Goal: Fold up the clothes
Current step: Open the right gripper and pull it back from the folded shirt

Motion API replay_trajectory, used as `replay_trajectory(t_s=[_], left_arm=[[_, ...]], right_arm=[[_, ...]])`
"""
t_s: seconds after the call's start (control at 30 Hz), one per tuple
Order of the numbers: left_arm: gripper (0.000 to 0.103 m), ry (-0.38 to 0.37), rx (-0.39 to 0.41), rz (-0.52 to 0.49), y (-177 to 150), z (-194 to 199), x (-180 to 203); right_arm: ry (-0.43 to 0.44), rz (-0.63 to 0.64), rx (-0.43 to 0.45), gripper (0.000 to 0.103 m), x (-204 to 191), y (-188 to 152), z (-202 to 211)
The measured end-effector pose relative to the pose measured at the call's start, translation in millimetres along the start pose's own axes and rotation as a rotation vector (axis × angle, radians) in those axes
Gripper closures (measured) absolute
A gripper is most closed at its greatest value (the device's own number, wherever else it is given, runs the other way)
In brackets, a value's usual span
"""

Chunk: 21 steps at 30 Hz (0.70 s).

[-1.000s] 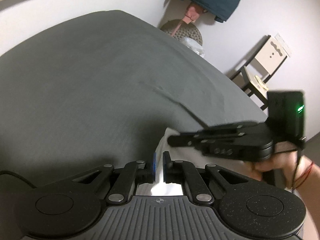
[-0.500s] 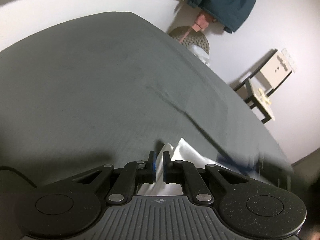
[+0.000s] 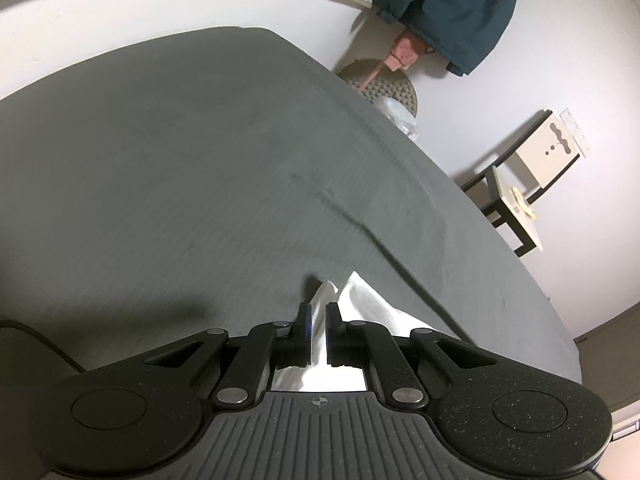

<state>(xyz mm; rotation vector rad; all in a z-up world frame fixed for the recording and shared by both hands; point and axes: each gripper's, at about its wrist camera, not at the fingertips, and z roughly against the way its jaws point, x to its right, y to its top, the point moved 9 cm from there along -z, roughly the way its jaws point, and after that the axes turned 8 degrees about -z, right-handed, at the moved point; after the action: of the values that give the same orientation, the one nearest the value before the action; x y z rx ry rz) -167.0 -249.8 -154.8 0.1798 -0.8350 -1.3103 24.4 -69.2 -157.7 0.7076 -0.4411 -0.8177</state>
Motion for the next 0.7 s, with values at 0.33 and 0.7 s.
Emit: replay_trajectory(t_s=[0.33,0.7], left_arm=[[0.099,-0.013,0.008,0.0,2.6,-1.1,-2.3],[0.099,-0.061,-0.036,-0.038,-1.2,-0.7,2.1]], right_arm=[[0.014,-0.104,0.109,0.091,-2.5,10.4,15.8],[-0.038,-0.266,0.165,0.046,3.6,-5.3,44.2]])
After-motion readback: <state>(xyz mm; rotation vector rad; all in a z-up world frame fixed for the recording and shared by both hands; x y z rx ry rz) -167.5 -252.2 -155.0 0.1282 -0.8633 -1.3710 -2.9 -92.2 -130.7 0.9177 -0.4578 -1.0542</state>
